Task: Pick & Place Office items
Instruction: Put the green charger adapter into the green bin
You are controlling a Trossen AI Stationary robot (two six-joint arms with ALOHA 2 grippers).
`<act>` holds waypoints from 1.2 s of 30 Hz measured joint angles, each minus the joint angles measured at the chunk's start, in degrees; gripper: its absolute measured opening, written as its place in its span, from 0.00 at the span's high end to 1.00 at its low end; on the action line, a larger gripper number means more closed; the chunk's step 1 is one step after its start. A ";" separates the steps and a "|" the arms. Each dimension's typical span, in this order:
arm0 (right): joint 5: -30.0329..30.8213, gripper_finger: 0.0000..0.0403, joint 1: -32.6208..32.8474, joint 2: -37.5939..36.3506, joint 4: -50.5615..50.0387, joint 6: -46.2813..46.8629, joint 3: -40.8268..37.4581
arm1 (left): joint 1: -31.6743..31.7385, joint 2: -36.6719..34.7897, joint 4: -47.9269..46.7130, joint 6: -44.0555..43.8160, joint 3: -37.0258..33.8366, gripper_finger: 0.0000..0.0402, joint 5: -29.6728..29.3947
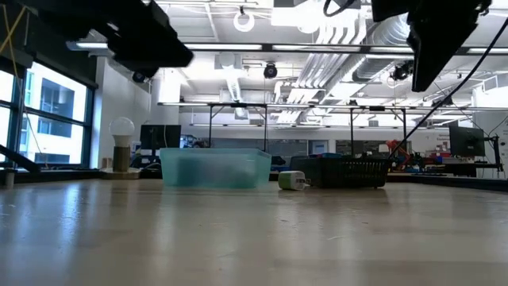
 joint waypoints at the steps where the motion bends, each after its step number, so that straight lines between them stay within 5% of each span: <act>1: 0.05 0.46 0.83 0.00 0.83 0.38 -0.37 | 0.53 -0.01 0.02 0.02 0.00 0.38 0.00; 8: 3.17 0.39 4.51 0.00 9.61 1.65 -4.05 | 3.50 0.00 0.06 0.06 0.00 0.30 -0.04; 18: 9.61 0.19 5.86 0.00 38.24 0.08 -14.95 | 4.30 -0.01 0.06 0.43 0.00 0.29 -0.04; 29: 21.06 0.23 -0.96 0.68 53.89 -13.26 -20.56 | 4.30 -0.02 0.06 0.46 0.00 0.29 -0.04; 36: 9.76 0.28 -9.46 4.33 66.56 -24.18 -20.44 | 4.30 -0.02 -0.04 -1.42 0.00 0.29 0.23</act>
